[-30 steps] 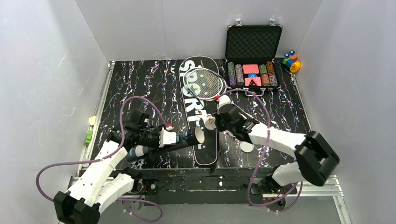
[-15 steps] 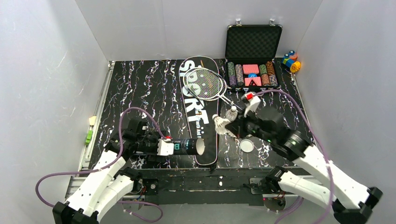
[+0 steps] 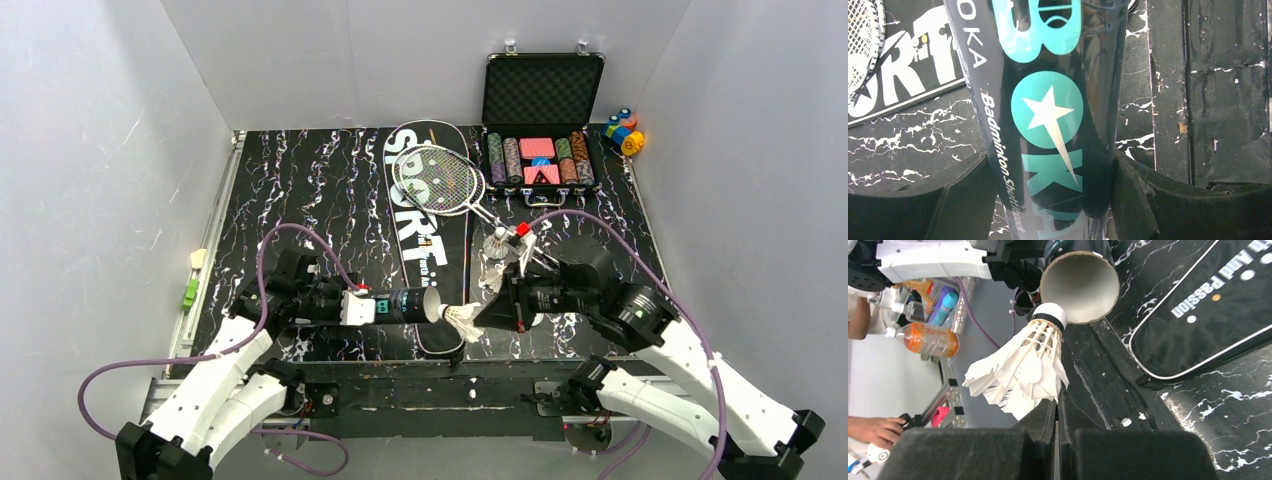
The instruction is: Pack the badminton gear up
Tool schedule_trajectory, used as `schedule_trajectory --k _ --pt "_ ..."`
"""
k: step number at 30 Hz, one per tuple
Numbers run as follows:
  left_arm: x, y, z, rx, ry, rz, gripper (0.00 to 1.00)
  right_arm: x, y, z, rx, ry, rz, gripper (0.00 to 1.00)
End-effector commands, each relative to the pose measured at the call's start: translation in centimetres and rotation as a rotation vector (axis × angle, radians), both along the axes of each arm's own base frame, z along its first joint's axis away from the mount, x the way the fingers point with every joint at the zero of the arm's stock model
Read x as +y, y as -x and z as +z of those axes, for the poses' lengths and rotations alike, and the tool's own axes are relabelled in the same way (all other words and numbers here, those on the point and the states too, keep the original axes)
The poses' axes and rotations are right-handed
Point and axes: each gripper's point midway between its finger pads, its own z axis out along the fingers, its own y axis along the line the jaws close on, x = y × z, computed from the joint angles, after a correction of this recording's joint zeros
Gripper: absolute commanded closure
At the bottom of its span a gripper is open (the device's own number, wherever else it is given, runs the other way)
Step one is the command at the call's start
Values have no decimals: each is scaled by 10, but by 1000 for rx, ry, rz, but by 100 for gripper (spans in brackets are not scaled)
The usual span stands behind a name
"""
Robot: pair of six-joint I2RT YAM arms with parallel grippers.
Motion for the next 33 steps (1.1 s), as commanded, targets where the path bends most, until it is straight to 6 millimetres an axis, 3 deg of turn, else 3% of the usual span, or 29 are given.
schedule_trajectory --k 1,7,17,19,23,26,29,33 --pt "-12 -5 30 -73 79 -37 79 13 8 7 22 -24 103 99" --pt "-16 -2 40 -68 110 -45 79 27 -6 -2 33 -1 109 99" --pt "-18 5 39 -53 109 -78 79 46 -26 7 11 -36 79 99" --pt "-19 7 38 -50 111 -87 79 50 -29 7 16 -36 79 89" --pt "-21 9 37 -40 112 -97 79 56 -36 4 40 -4 73 55" --pt "-21 12 35 -24 113 -94 79 54 -40 1 30 19 51 36" --pt "-21 13 32 -20 112 -93 80 47 -44 4 -9 34 15 27" --pt "-21 13 33 -20 113 -89 80 32 -46 3 -58 61 -45 23"
